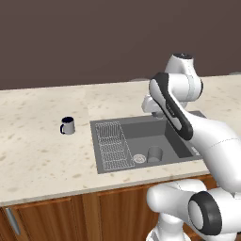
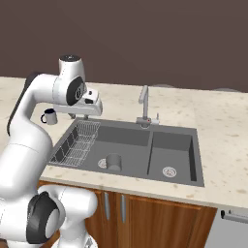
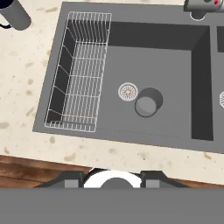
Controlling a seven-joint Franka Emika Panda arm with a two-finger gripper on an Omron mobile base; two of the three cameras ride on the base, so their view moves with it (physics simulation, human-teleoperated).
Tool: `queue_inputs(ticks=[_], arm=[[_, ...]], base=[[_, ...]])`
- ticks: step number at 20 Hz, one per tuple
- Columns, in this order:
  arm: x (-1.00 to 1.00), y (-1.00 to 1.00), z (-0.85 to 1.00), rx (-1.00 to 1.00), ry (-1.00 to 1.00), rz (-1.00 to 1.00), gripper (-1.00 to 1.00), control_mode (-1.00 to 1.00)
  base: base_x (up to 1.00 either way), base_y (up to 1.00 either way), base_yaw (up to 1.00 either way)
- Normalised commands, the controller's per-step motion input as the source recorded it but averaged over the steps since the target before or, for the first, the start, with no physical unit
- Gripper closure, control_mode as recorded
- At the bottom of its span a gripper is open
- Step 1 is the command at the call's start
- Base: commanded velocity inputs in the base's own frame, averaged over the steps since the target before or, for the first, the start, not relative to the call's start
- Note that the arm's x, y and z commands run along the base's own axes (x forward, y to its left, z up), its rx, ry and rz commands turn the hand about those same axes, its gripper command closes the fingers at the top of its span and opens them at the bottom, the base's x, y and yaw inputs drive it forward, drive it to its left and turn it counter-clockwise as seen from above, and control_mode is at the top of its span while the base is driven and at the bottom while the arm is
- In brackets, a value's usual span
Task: Move any existing items from the left basin to the right basin for drying. Then move the mug from the counter to the left basin of the sink for washing.
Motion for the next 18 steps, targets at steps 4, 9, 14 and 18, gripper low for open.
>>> queue_inputs(ticks=[4,9,14,18], arm=[[0.0,0.0,-0.06,0.0,0.0,0.0,-1.0,-1.0],[0.0,0.0,-0.19,0.0,0.07,0.0,-1.0,-1.0],[0.0,0.0,-0.28,0.0,0.14,0.0,-1.0,-1.0],[0.0,0.0,-0.28,0.0,0.15,0.0,-1.0,-1.0]], base=[[0.0,0.0,0.0],[0.0,0.0,0.0],[0.0,0.0,0.0],[0.0,0.0,0.0]])
